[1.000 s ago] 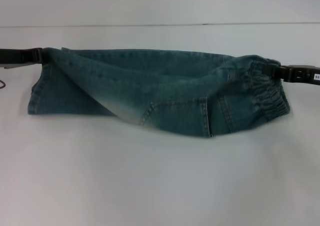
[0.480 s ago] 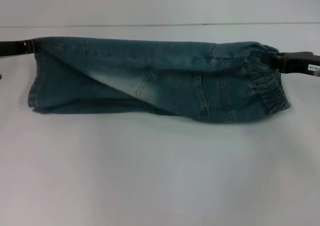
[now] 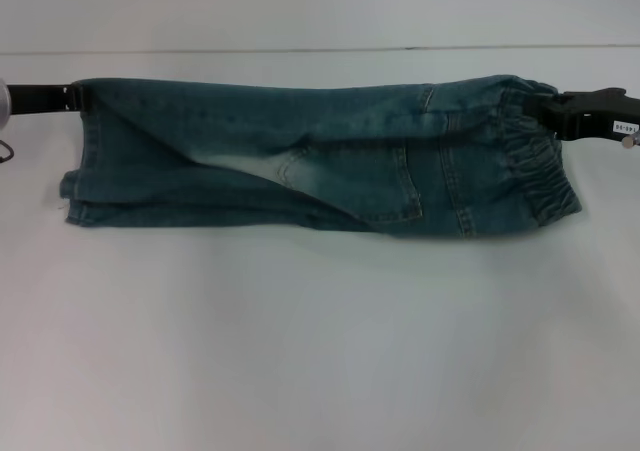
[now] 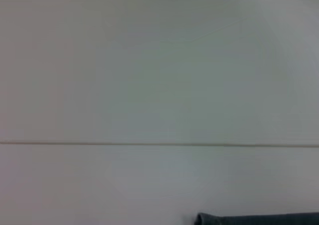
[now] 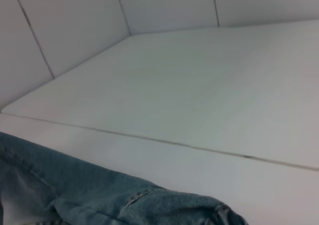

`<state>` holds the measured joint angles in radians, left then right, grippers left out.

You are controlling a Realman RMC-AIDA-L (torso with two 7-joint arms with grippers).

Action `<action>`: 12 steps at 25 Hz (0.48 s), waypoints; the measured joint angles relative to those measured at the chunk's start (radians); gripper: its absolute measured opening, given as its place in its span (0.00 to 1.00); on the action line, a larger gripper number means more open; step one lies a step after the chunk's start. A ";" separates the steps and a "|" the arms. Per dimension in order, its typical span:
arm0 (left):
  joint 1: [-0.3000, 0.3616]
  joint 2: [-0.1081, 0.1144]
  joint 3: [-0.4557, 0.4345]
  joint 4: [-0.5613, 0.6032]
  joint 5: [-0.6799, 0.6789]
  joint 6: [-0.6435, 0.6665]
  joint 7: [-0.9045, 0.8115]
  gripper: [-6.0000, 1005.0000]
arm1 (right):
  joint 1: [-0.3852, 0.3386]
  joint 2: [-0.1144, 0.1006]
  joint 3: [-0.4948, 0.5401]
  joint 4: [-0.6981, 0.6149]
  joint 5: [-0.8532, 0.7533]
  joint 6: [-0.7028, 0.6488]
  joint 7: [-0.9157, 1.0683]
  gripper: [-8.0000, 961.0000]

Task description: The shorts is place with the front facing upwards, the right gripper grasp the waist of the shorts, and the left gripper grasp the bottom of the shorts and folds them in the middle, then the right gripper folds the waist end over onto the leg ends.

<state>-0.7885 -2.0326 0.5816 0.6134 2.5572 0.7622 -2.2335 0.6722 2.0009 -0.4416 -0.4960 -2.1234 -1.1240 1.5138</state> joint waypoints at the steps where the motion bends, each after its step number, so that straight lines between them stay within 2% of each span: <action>1: 0.000 -0.001 0.005 0.000 0.000 0.002 0.000 0.11 | 0.001 0.000 0.000 -0.001 0.001 0.002 -0.006 0.06; 12: 0.003 -0.012 0.010 0.002 0.000 0.000 0.006 0.13 | 0.033 0.015 -0.012 0.008 0.018 0.059 -0.063 0.06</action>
<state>-0.7852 -2.0449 0.5919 0.6152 2.5572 0.7622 -2.2278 0.7049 2.0162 -0.4539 -0.4883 -2.1056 -1.0654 1.4513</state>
